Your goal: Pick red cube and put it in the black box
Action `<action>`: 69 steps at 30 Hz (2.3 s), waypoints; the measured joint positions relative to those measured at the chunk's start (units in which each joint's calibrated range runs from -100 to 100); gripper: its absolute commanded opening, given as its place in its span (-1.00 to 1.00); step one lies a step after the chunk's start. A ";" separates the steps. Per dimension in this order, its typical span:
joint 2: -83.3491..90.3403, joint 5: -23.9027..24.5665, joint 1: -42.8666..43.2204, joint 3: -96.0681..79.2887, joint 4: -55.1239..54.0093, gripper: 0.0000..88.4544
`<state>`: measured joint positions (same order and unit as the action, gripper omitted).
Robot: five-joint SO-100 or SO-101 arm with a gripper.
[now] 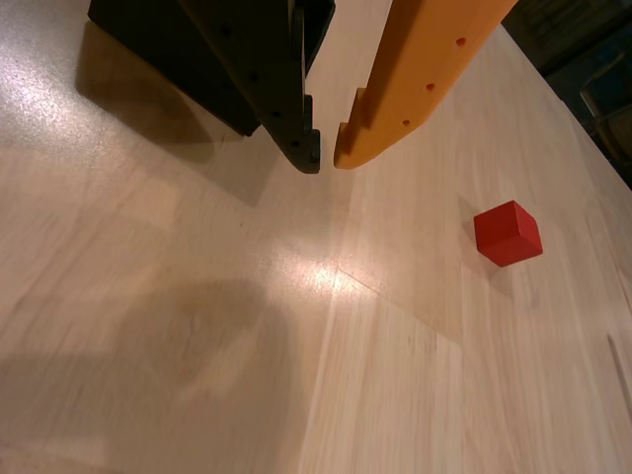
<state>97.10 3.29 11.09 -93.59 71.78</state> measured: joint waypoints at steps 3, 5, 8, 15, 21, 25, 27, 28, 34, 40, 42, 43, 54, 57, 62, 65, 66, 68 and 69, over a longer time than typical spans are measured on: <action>-2.24 0.12 -0.53 3.16 -0.09 -0.98; -5.80 0.12 -0.38 6.95 -0.61 -0.98; -16.00 0.12 -0.53 14.09 -0.87 -0.98; -42.60 0.12 -0.08 37.02 -0.96 -0.98; -60.42 0.12 0.08 51.02 -0.44 -0.96; -64.57 0.00 2.21 55.17 0.96 -0.90; -65.81 -0.12 3.20 56.70 1.14 -0.77; -66.47 -0.12 3.66 57.52 1.31 -0.68; -74.10 0.17 5.57 62.03 -0.09 -0.40; -84.38 2.48 7.55 68.98 -0.61 -0.39; -87.61 3.75 7.62 72.51 -0.61 -0.39; -89.27 4.27 7.62 74.31 -0.61 -0.38; -105.26 5.76 10.67 88.31 -0.61 -0.37; -108.00 6.86 10.98 92.55 0.35 -0.37; -112.81 7.44 10.90 99.86 3.41 -0.37; -114.88 7.44 10.83 102.75 4.19 -0.37; -115.46 7.44 10.83 103.48 4.19 -0.37; -116.87 7.44 10.83 104.74 4.37 -0.37; -117.45 7.44 10.83 105.28 4.37 -0.37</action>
<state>-20.35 10.72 21.92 11.69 76.15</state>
